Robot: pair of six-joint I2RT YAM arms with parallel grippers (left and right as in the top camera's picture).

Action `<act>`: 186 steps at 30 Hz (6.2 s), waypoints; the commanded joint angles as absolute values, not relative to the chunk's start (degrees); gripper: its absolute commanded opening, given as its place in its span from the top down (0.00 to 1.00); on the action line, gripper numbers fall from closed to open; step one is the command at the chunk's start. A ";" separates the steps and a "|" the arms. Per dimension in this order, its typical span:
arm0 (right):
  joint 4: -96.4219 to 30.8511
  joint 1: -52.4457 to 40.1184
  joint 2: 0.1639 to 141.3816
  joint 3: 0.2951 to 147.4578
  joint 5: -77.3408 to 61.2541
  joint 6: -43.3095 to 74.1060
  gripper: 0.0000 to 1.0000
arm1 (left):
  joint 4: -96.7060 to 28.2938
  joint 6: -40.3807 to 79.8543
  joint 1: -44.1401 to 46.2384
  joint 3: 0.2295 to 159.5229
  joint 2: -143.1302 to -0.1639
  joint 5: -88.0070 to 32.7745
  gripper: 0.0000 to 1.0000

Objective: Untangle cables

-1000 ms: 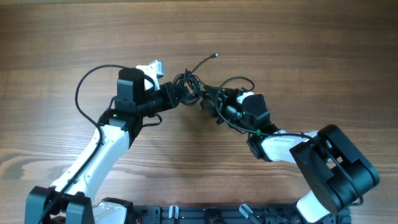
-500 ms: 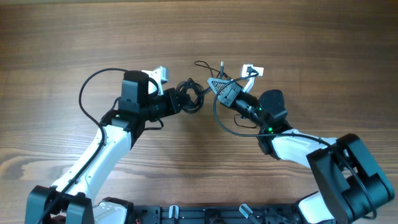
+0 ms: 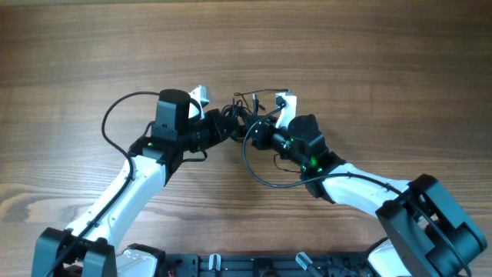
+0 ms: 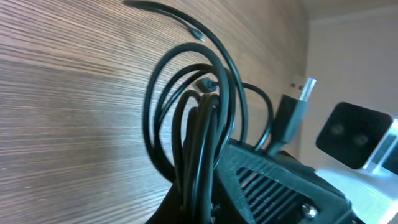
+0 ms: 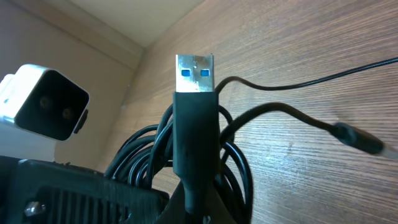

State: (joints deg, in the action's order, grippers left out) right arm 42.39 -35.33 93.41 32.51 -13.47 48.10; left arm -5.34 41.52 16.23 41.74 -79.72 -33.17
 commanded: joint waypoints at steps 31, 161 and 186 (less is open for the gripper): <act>26.26 -35.00 89.25 32.99 -24.03 51.05 0.00 | -2.85 106.13 16.25 42.33 -79.61 -16.01 0.96; 23.59 -36.07 99.15 32.99 -34.39 54.68 0.00 | 9.19 105.21 -1.17 42.33 -79.61 -39.64 0.96; 56.14 -11.90 99.11 32.99 -83.35 57.47 0.00 | -1.61 10.22 8.10 42.33 -79.64 -74.22 0.96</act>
